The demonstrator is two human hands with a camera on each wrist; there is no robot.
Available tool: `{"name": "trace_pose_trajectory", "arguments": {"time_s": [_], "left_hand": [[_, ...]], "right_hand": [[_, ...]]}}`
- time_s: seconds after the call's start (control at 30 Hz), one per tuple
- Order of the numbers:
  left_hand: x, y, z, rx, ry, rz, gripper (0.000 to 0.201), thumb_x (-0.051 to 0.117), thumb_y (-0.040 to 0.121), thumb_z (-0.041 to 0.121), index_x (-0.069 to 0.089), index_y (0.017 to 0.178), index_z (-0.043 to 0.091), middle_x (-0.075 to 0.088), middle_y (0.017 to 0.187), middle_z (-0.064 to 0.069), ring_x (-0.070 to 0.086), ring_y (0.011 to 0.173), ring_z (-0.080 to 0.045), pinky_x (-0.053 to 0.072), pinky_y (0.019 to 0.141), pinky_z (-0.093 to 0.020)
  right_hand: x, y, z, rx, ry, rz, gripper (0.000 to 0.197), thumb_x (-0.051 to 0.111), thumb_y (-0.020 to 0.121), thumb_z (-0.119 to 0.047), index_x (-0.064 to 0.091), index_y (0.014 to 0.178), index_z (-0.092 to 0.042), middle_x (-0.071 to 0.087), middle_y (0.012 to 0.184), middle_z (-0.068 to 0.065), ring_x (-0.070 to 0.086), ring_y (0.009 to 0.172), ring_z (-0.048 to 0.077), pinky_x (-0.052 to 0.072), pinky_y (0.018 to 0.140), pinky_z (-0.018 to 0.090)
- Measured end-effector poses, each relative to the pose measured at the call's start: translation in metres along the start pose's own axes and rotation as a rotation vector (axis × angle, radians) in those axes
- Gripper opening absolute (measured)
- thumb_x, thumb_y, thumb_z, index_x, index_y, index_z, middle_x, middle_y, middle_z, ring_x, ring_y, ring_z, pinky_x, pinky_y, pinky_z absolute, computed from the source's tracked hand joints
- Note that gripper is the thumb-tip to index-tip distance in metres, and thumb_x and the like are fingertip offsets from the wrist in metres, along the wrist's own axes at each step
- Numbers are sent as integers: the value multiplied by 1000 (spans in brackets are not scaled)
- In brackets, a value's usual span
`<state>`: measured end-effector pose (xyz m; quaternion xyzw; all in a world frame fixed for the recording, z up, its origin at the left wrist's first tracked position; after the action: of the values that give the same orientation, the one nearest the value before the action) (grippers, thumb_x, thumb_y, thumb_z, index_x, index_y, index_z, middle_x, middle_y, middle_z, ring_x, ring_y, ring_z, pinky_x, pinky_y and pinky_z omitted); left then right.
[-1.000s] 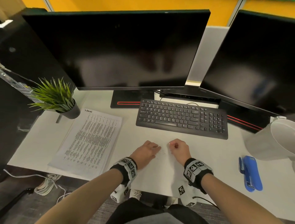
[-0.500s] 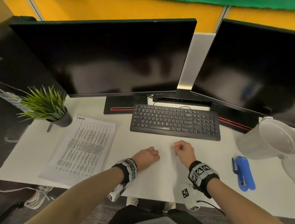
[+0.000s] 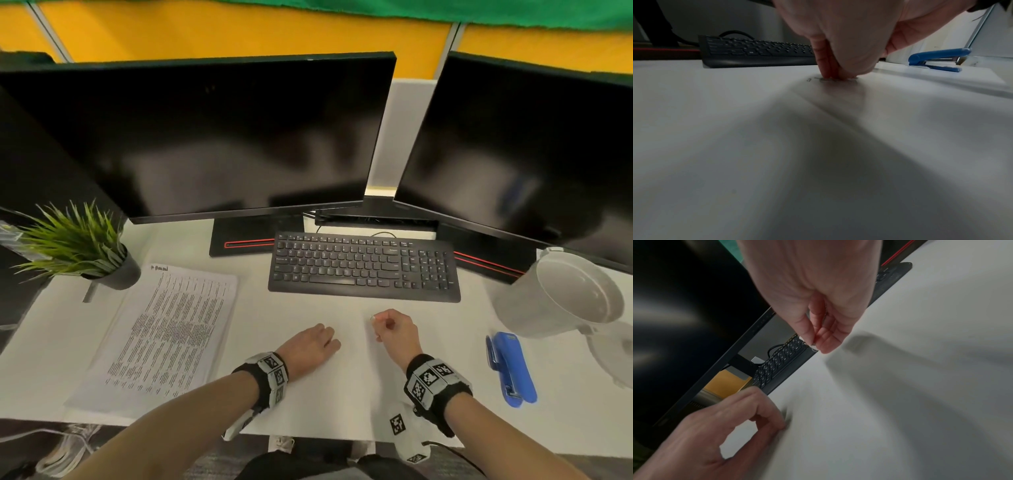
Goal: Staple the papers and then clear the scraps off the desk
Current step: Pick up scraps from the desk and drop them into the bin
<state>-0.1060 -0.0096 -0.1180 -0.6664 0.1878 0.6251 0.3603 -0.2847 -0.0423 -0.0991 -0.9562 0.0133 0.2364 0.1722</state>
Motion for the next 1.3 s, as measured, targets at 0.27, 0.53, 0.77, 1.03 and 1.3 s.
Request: {"name": "trace_pose_trajectory", "arguments": {"time_s": [0.27,0.53,0.77,1.03,1.3], "left_hand": [[-14,-5,-10,-227,-465,81,30,39,82,-9,49,107,5,49,108,-13,48,96,-28,43,82,-35],[-55,5,-45,-521,-1033,379,18,48,87,-1,63,91,8,59,82,4,52,71,-8,42,66,-7],[-143,81,2,-227,-937,453,15,48,91,7,60,95,13,57,93,1,54,81,-10,46,75,-18],[-211,181,86,-33,-913,461,19,47,89,4,63,94,12,60,93,-8,58,85,-20,50,82,-34],[-235,256,133,-35,-862,393,19,53,83,1,67,90,12,65,97,-8,62,92,-31,50,85,-38]], "right_hand": [[-3,-1,2,20,18,13,15,56,87,-6,59,75,-16,59,65,1,57,55,14,44,59,20],[-20,-13,5,71,192,-31,15,58,86,-1,63,75,-11,59,65,6,56,62,21,53,75,41],[-162,-18,-33,-123,197,311,9,58,88,-9,63,82,-11,63,75,8,58,68,23,51,73,36],[-292,7,-18,15,-455,682,22,56,86,-7,68,104,-5,69,102,25,61,95,42,48,91,46],[-289,-27,-7,-83,-415,846,19,55,82,0,61,99,-5,55,102,23,57,80,39,46,77,42]]}}
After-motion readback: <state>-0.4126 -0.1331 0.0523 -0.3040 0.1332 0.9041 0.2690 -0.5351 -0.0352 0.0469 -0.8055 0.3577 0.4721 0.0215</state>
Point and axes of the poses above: each hand's wrist, its own y-axis towards the middle knuckle, its own x-axis out of the palm, z = x × y, the point moved 4 cm from there along y, towards the middle knuckle
